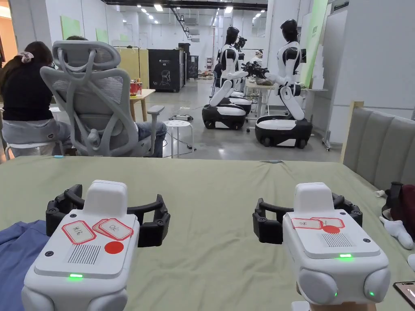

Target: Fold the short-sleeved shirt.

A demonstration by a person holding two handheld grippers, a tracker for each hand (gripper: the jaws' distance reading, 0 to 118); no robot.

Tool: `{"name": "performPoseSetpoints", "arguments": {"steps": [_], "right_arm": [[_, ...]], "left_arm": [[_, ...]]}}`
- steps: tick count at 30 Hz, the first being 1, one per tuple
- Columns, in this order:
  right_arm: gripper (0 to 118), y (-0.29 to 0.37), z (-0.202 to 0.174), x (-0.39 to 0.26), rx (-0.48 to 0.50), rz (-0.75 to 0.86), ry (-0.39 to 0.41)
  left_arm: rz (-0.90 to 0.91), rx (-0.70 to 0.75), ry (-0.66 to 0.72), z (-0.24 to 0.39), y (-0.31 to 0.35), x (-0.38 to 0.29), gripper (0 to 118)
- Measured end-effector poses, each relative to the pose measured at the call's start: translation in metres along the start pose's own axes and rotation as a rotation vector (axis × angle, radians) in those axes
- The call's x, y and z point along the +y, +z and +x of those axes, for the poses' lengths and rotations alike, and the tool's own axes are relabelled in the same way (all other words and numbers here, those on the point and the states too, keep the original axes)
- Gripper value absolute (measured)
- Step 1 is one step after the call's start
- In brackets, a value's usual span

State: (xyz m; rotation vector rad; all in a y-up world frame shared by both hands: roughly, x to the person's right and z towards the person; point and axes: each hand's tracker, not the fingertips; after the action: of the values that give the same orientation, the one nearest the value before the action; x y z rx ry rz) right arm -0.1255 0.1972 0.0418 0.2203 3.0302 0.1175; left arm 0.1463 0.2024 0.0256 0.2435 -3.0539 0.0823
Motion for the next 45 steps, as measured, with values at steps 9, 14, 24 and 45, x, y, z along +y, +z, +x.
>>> {"name": "performPoseSetpoints", "arguments": {"steps": [9, 14, 24, 45], "right_arm": [[116, 0.001, 0.001, 0.0006, -0.004, 0.001, 0.005], [116, 0.0018, 0.0011, 0.0007, -0.004, 0.003, 0.001], [116, 0.0032, 0.0014, 0.0, -0.01, 0.002, 0.016], [117, 0.0061, 0.0019, -0.0013, 0.003, 0.019, -0.023]], "left_arm": [[0.004, 0.003, -0.009, 0.0048, 0.0015, 0.0005, 118], [0.004, 0.003, -0.008, 0.0041, 0.0025, 0.0004, 118], [0.006, 0.009, 0.028, 0.0015, 0.0037, 0.0007, 118], [0.018, -0.002, 0.016, 0.001, 0.0089, 0.0009, 118]]}}
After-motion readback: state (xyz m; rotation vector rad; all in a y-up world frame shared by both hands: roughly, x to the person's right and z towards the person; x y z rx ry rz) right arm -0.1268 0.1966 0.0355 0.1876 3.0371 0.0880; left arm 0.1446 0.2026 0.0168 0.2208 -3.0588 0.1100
